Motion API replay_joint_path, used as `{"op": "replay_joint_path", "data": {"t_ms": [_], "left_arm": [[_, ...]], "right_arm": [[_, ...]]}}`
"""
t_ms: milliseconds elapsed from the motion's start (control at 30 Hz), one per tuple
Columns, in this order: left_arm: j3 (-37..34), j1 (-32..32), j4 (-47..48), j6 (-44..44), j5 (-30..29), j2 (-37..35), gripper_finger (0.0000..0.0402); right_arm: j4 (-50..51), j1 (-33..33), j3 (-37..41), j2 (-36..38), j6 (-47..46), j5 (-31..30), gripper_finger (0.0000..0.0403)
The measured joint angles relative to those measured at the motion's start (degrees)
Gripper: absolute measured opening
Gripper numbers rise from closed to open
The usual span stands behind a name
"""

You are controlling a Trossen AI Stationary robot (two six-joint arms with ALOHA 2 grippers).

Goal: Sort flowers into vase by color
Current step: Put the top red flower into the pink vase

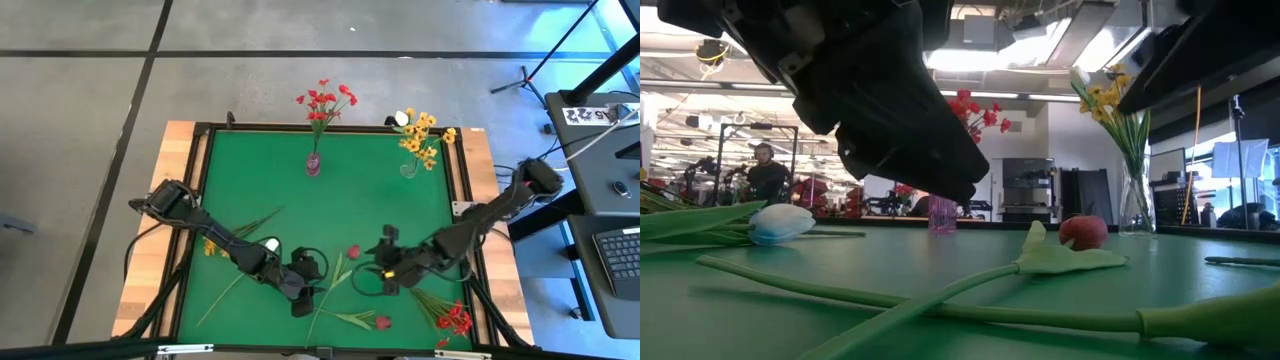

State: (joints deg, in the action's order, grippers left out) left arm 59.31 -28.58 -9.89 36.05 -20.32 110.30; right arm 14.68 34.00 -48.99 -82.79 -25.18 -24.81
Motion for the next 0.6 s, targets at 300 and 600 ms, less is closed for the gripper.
{"op": "replay_joint_path", "data": {"t_ms": [300, 600], "left_arm": [[-0.04, -0.34, 8.13, -1.94, -0.67, -6.57, 0.0157], [-2.07, -4.68, 14.68, -7.99, -14.5, -18.17, 0.0157]], "right_arm": [[-8.96, -5.81, 0.0, -9.43, 7.68, 8.04, 0.0202], [-13.36, -9.15, 0.0, -14.05, 12.2, 11.37, 0.0202]]}}
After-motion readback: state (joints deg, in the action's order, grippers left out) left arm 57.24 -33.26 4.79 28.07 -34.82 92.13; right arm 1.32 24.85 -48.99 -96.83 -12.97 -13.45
